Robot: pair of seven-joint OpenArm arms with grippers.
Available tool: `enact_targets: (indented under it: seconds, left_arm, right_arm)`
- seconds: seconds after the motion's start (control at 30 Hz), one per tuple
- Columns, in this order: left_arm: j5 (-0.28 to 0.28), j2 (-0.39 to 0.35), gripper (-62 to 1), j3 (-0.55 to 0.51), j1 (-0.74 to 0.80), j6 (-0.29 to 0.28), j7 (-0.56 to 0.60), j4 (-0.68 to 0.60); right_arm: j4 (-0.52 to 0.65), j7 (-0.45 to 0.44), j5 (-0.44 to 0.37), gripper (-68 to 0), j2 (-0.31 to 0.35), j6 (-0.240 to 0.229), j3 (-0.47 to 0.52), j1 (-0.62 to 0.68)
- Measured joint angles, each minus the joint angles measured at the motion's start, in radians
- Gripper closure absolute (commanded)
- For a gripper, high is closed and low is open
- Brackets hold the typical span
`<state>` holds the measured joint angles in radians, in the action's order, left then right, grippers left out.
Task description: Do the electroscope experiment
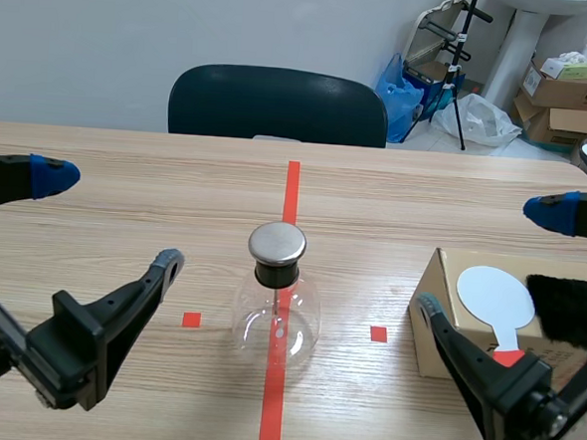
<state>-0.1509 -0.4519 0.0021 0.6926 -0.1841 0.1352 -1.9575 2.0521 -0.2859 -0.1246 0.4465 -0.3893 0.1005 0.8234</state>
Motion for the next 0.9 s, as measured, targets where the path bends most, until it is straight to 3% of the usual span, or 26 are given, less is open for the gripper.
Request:
enact_targets:
  seconds: [0.07, 0.27, 0.9]
  left_arm:
    - [-0.007, 0.003, -62.3, 0.0, 0.0, 0.0, -0.029, 0.0]
    - [-0.007, 0.003, -62.3, 0.0, 0.0, 0.0, -0.036, 0.001]
    - [-0.007, 0.003, -62.3, 0.0, 0.0, 0.0, -0.037, 0.001]
  right_arm:
    - [0.001, -0.002, -0.034, -67.9, -0.002, 0.011, 0.004, 0.004]
    - [0.001, 0.037, -0.033, -67.9, -0.003, 0.011, 0.011, 0.004]
    - [0.001, 0.037, -0.033, -67.9, -0.003, 0.011, 0.011, 0.004]
